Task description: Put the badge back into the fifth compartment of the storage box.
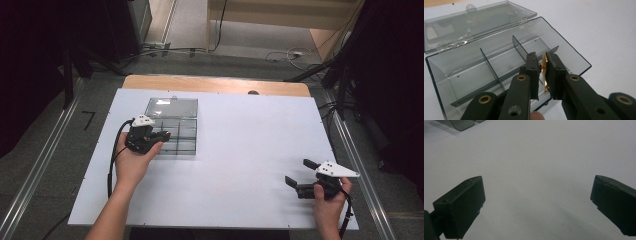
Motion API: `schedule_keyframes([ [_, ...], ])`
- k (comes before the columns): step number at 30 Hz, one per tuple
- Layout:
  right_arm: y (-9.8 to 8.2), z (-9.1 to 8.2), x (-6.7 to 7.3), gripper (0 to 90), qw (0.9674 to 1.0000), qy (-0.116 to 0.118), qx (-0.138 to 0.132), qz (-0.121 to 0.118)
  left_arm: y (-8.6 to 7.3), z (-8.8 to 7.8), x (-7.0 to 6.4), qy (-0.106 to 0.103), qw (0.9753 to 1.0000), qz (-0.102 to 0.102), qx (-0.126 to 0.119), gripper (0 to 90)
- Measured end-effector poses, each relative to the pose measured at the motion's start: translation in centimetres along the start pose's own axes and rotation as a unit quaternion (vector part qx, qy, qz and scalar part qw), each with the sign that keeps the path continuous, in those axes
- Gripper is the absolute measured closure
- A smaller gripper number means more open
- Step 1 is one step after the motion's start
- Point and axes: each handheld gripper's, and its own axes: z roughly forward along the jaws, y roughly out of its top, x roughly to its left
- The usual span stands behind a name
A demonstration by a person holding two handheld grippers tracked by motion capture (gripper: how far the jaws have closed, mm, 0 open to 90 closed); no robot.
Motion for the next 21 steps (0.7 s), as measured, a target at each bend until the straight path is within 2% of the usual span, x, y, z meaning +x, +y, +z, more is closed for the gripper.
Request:
schedule_keyframes([
  [17, 0.0, 0.0, 0.0, 0.0, 1.0, 0.0, 0.0, 0.0, -1.8, 1.8, 0.9, 0.011, 0.9992, -0.037, -0.001, 80.2],
  [18, 0.0, 0.0, 0.0, 0.0, 1.0, 0.0, 0.0, 0.0, -1.9, 1.8, 1.0, 0.01, 0.9992, -0.039, -0.002, 79.7],
  [19, 0.0, 0.0, 0.0, 0.0, 1.0, 0.0, 0.0, 0.0, -2.0, 1.8, 1.0, 0.006, 0.9992, -0.04, -0.003, 73.6],
  [21, 0.0, 0.0, 0.0, 0.0, 1.0, 0.0, 0.0, 0.0, -2.2, 1.8, 0.9, -0.001, 0.9992, -0.04, -0.007, 71.3],
])
